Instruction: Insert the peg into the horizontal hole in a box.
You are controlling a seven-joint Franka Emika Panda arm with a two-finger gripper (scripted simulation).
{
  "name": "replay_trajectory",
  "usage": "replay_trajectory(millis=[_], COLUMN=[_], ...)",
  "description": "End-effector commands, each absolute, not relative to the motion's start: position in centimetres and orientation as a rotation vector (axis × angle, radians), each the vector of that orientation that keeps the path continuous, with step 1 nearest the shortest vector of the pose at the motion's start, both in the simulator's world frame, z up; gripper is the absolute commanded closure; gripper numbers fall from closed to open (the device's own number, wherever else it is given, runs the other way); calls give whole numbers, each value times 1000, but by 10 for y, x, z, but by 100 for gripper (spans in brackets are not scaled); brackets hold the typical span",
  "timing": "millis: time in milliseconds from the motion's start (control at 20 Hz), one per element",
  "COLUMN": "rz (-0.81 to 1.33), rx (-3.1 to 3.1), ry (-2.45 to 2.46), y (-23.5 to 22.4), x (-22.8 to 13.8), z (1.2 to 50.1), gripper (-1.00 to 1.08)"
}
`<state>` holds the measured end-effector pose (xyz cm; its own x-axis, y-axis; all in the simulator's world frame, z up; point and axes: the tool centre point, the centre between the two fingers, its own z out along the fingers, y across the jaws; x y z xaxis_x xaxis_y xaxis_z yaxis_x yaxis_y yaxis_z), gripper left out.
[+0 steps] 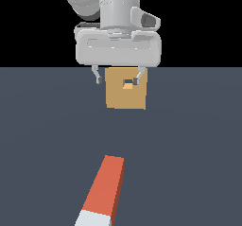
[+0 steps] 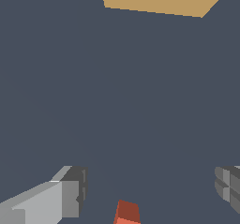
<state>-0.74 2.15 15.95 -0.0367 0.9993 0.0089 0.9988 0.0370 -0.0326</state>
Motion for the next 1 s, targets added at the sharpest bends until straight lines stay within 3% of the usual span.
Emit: replay_trajectory(millis=[0,400,950], rz=[27,24,12], rx=[-2160,-2200,-2350], ry=[-2241,-2209,-2076], y=[21,-19,-175], x=[-7,-9,-27], z=[159,146,95], gripper=[-92,-92,-92])
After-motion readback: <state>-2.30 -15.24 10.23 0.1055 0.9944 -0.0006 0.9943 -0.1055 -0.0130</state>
